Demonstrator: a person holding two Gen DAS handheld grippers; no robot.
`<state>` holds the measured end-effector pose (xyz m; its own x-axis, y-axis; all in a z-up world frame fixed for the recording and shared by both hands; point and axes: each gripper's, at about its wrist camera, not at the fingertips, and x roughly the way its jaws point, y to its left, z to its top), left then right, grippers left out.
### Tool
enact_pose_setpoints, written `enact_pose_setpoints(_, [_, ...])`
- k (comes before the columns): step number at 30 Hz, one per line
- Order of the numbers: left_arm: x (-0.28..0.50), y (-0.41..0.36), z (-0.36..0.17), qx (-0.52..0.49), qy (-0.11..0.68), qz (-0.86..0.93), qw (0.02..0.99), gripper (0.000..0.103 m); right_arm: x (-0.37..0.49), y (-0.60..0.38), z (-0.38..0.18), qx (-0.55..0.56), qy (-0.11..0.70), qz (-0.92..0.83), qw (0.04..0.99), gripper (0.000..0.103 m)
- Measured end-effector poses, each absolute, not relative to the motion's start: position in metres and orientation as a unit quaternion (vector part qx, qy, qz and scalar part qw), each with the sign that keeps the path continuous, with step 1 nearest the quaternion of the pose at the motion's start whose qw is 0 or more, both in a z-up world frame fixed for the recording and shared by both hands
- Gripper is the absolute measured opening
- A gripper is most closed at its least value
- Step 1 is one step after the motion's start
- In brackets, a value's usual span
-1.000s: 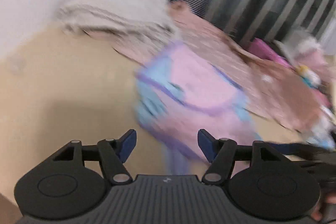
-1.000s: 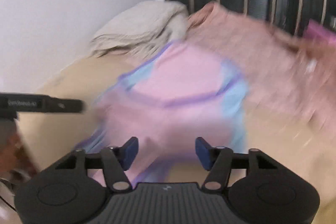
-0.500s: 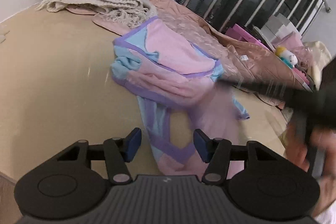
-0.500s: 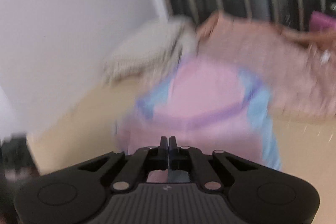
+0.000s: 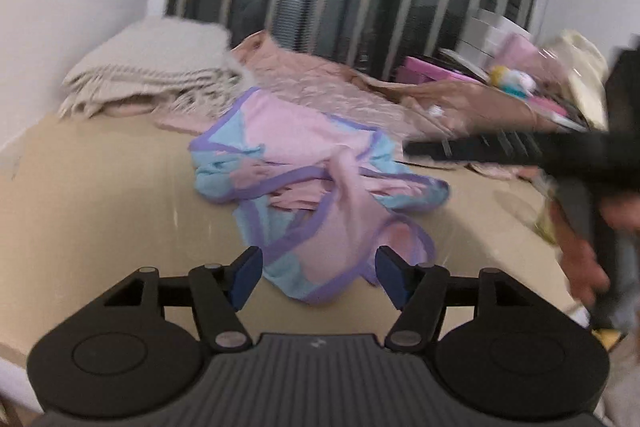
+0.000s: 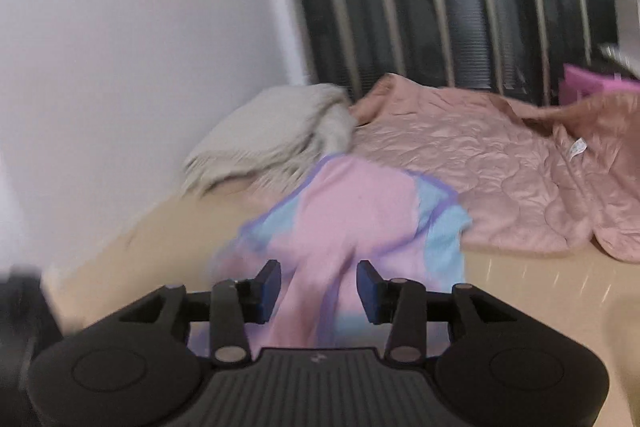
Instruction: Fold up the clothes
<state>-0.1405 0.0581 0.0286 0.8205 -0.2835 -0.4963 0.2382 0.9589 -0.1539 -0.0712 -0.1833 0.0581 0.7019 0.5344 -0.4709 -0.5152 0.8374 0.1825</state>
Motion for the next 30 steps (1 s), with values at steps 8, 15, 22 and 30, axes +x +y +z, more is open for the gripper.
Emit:
enact_pose_setpoints(8, [-0.150, 0.037, 0.020, 0.029, 0.271, -0.094, 0.958, 0.064, -0.104, -0.147, 0.028, -0.019, 0.299, 0.247, 0.922, 0.022])
enact_pose_setpoints(15, [-0.158, 0.010, 0.015, 0.082, 0.257, -0.079, 0.960, 0.060, -0.130, -0.160, 0.052, -0.014, 0.231, 0.243, 0.942, 0.003])
enact_pose_setpoints(22, [-0.153, -0.008, 0.014, 0.106, 0.251, -0.059, 0.960, 0.043, -0.146, -0.170, 0.068, -0.025, 0.214, 0.245, 0.945, 0.003])
enact_pose_setpoints(30, [-0.140, 0.003, 0.012, 0.121, 0.248, -0.023, 0.961, 0.010, -0.154, -0.174, 0.067, -0.039, 0.215, 0.232, 0.948, 0.003])
